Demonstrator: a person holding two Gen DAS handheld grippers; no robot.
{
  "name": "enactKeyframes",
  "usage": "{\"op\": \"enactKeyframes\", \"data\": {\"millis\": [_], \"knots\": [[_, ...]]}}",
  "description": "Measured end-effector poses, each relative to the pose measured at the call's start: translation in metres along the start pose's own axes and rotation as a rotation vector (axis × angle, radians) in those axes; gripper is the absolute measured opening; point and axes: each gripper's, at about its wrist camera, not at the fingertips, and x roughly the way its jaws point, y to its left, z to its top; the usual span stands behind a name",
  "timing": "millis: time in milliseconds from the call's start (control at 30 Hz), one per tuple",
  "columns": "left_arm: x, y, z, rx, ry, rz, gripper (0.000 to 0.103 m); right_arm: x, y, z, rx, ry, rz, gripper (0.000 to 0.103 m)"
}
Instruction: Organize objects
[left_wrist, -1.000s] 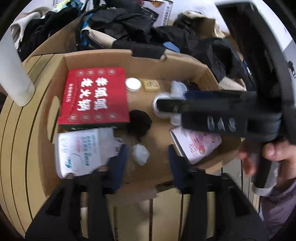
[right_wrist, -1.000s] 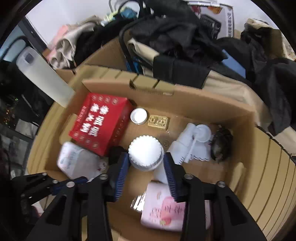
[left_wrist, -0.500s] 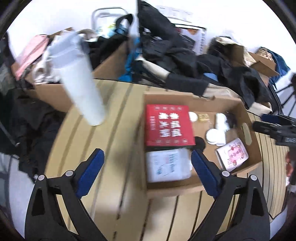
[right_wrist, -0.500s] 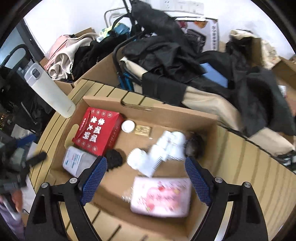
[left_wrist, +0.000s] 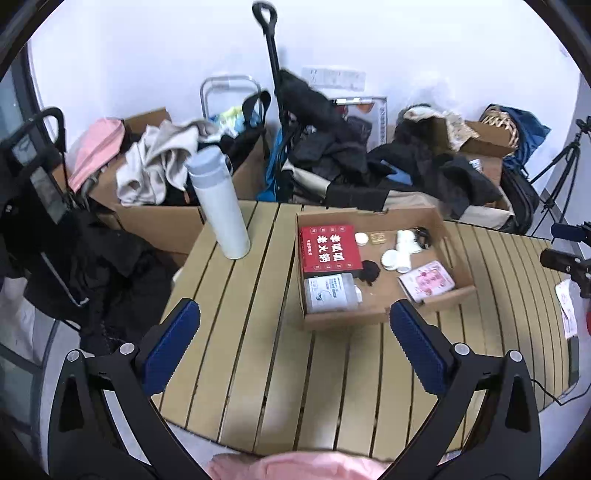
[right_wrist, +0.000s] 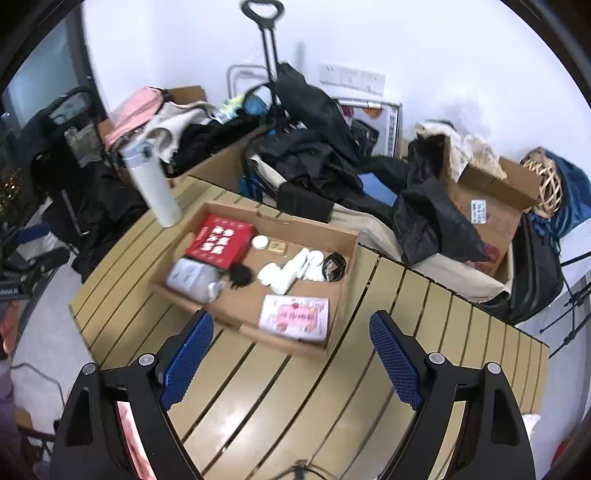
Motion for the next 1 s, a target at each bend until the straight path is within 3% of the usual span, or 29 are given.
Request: {"op": "enactKeyframes", "data": {"millis": [200, 433, 600, 733, 833, 1000], "knots": [[-0.077, -0.011, -0.046, -0.007, -0.121, 0.001, 0.103, -0.079, 0.031, -0.065, -0.025, -0.126, 0.064, 0.089], [-0.137, -0.034, -0.121, 0.011, -0.195, -0.024, 0.103, -0.136, 0.068, -0.158, -0.005, -0.243, 0.045, 0.089], [-0.166, -0.034, -0.179, -0.056, -0.243, -0.009, 0.103, -0.137, 0.091, -0.215, 0.098, -0.267, -0.133, 0.089], [-0.169, -0.035, -0.217, -0.070, -0.262, 0.022, 0.103, -0.120, 0.124, -0.245, 0.118, -0.251, -0.083, 0.089], [-0.166, -0.041, -0.223, -0.031, -0.232, 0.045, 0.103, -0.106, 0.153, -0.250, 0.059, -0.234, -0.061, 0.089], [-0.176, -0.043, -0.227, -0.037, -0.257, 0.038, 0.103, -0.106, 0.173, -0.254, 0.028, -0.238, -0.023, 0.089]]}}
